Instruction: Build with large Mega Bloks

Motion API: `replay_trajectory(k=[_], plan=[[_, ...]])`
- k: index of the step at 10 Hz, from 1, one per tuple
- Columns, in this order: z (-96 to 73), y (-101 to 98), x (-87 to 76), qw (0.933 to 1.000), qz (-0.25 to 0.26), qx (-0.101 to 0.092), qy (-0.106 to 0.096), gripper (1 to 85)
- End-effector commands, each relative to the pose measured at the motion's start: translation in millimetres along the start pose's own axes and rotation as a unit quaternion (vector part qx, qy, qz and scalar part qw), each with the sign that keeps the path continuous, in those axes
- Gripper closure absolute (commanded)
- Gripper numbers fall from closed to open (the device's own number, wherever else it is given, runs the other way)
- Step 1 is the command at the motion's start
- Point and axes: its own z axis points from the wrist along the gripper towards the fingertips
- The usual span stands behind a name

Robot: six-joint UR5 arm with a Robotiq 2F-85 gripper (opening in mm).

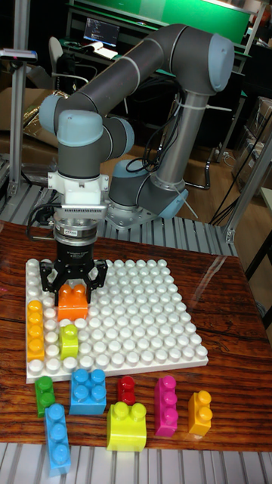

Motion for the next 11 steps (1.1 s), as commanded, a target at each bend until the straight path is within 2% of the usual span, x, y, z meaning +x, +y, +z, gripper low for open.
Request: replay_trajectory(k=[1,5,8,11], plan=[[-6.1,-4.2,8.2,0.9996,-0.019,-0.007,0.018,11.0],[-13.9,-6.4,16.3,0.9992,-0.022,0.000,0.034,9.7],[-28.8,-1.6,20.9,0.9986,-0.009,0.000,0.053,10.3],[-36.3,1.6,11.6,0.9983,0.016,0.004,0.057,19.3]])
